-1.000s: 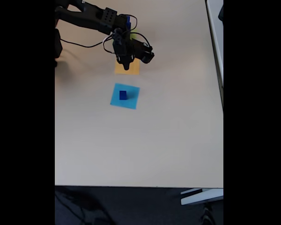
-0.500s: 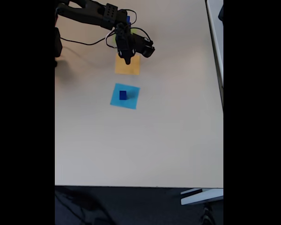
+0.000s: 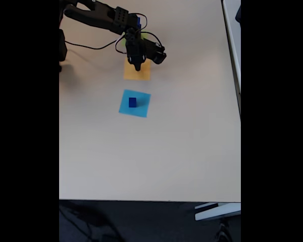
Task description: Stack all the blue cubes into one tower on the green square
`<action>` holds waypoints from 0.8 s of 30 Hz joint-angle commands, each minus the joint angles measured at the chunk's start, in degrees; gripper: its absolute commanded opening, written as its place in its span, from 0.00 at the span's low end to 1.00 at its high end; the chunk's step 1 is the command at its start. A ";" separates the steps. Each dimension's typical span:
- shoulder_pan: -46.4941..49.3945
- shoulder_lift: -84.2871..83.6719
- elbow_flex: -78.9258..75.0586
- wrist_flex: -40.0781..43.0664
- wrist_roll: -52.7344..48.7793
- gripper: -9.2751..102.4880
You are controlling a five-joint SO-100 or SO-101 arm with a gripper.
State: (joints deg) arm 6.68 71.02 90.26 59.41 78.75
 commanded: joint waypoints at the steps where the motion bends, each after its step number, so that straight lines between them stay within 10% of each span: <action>1: -0.70 0.79 0.26 -1.49 0.79 0.11; 24: -0.88 0.88 -18.81 3.34 -15.47 0.24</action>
State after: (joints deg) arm 6.06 71.02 78.66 60.64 65.30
